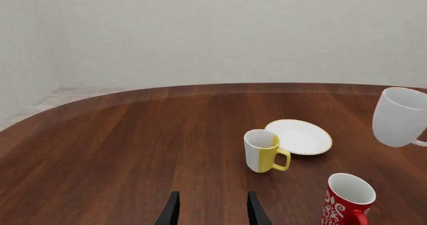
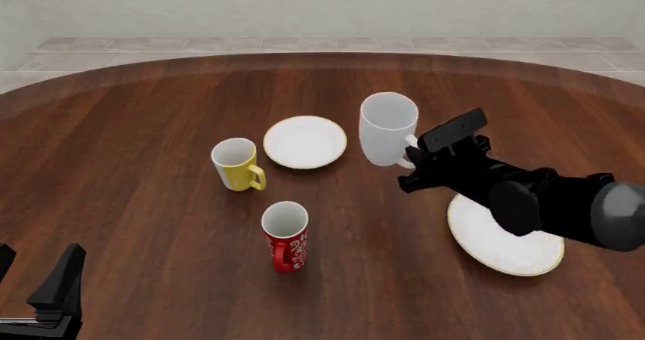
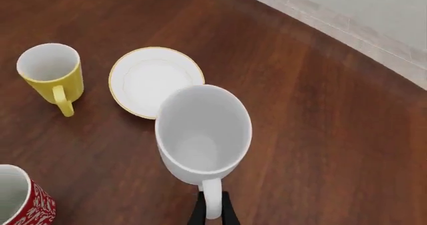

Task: Put the white mug on the left plate.

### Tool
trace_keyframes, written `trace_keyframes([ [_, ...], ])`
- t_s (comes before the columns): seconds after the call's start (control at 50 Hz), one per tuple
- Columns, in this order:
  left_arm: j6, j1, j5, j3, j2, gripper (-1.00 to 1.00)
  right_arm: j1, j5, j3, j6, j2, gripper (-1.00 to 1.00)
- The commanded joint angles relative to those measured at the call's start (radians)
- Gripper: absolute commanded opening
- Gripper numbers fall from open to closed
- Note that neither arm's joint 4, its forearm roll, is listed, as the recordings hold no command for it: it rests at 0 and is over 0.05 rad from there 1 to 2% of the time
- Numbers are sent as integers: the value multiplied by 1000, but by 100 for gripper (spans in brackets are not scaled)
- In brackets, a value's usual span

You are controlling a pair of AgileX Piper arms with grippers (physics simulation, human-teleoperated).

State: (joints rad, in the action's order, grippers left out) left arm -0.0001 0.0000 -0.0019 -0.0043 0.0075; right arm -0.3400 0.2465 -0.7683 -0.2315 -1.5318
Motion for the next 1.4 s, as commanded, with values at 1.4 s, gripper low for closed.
trace_keyframes([
  [1.4,0,-2,-30,3,27,100,-108,-193,-659,87,-400,-100],
])
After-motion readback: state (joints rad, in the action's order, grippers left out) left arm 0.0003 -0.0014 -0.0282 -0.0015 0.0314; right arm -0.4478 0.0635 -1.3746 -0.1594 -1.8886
